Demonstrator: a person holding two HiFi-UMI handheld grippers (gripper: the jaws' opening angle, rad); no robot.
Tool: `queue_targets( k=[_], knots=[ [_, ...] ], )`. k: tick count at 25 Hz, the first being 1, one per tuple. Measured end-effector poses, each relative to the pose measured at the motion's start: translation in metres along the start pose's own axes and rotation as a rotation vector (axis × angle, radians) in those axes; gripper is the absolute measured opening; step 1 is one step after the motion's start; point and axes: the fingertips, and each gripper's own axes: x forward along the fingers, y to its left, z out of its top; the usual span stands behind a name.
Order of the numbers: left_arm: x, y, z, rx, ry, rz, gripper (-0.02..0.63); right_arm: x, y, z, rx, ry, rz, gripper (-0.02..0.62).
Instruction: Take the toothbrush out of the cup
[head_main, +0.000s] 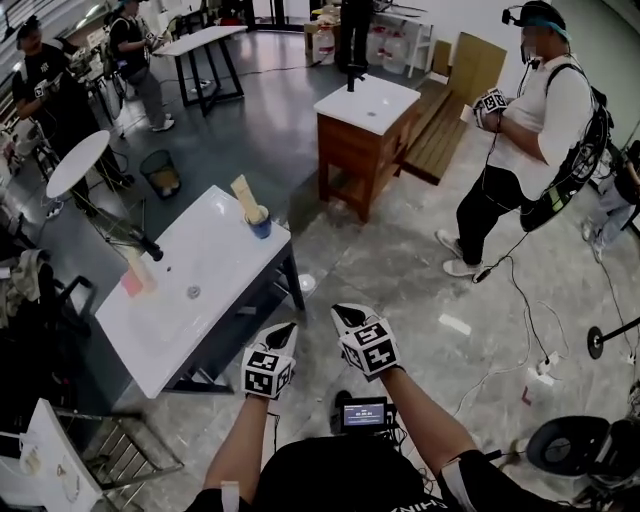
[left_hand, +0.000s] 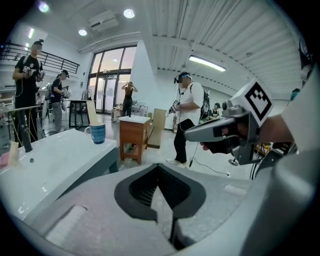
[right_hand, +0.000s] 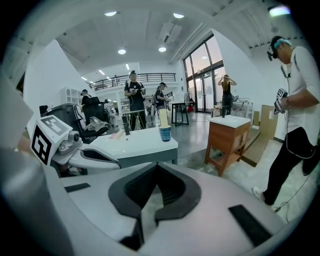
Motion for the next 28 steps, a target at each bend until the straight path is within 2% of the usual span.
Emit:
queue_targets(
  k=[10, 21, 28],
  knots=[
    [0.06, 0.026, 0.044, -0.025, -0.018, 0.091, 0.009, 0.041, -0.066, 0.034, -0.04, 0.004, 0.084, 0.009],
    [0.093, 0.075, 0.045, -0.078, 0.014, 0.17, 0.009, 0.1, -0.086, 0.046, -0.052, 0.037, 0.167, 0.009],
    [0.129, 0.114, 0.069, -0.095, 0.0, 0.197, 0.009, 0.145, -0.111, 0.074, -0.066, 0.045, 0.191, 0.009]
  ],
)
